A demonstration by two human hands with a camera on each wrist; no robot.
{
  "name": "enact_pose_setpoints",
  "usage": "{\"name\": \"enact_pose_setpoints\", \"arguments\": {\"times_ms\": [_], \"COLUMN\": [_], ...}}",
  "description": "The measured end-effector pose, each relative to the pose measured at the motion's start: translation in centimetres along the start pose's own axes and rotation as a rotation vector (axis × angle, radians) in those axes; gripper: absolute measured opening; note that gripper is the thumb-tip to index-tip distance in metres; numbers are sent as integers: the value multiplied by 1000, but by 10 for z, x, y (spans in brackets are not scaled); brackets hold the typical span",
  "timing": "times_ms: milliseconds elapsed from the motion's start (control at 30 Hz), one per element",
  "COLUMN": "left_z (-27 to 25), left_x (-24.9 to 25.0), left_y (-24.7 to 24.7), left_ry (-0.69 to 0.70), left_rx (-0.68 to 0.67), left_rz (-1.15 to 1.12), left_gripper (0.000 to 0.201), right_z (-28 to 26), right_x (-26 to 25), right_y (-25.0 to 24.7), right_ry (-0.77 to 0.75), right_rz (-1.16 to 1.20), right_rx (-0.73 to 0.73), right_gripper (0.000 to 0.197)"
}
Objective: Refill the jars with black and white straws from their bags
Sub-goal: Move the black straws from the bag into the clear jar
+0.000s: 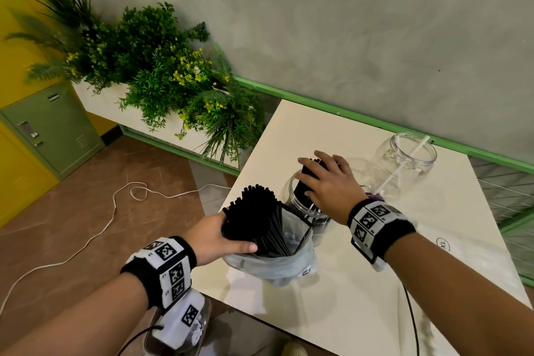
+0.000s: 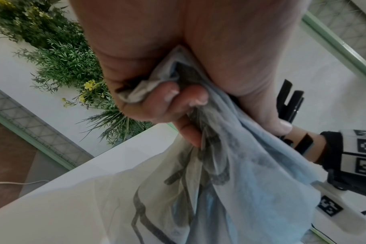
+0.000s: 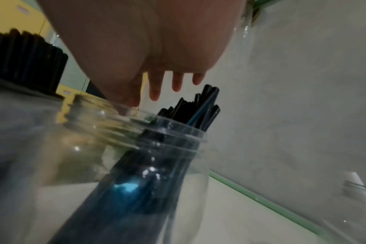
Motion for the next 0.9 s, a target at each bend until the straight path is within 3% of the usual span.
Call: {"name": "enact_pose_setpoints", "arguments": {"times_ms": [133, 233, 400, 567, 600, 733, 800, 900], "left_z": [-1, -2, -1, 0, 0, 1, 1, 1], "left_x": [1, 1, 3, 6, 6, 6, 5, 6], "left_y": [-1, -2, -3, -2, -2, -2, -1, -1], "left_ry": [10, 2, 5, 1, -3, -5, -3, 0], "left_rx": [0, 6, 1, 36, 32, 7, 8, 9], "left_rz": [15, 31, 41, 98, 104, 101, 99, 98], "left_gripper": [101, 96, 106, 88, 92, 115, 116, 117], "right_z": [-3, -3, 12, 21, 22, 22, 21, 20], "right_x": [24, 33, 34, 36, 38, 45, 49, 50], "right_y": [4, 4, 18, 19, 18, 22, 24, 22], "right_ry": [85, 147, 250, 372, 391, 394, 419, 435], "right_rz": [-63, 20, 252, 457, 465, 400, 407, 433], "right_rx": [5, 32, -169, 141, 164, 75, 15, 88], "right_gripper": [38, 49, 53, 23, 22, 45, 41, 31]}}
Point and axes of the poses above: each hand's wrist, its own z-axis towards the middle knuckle, its own y-axis out of the palm, x = y × z, the point moved 4 cm from there along z, towards the middle knuckle, and after that the axes turned 8 degrees about x, right-handed, at the moved point
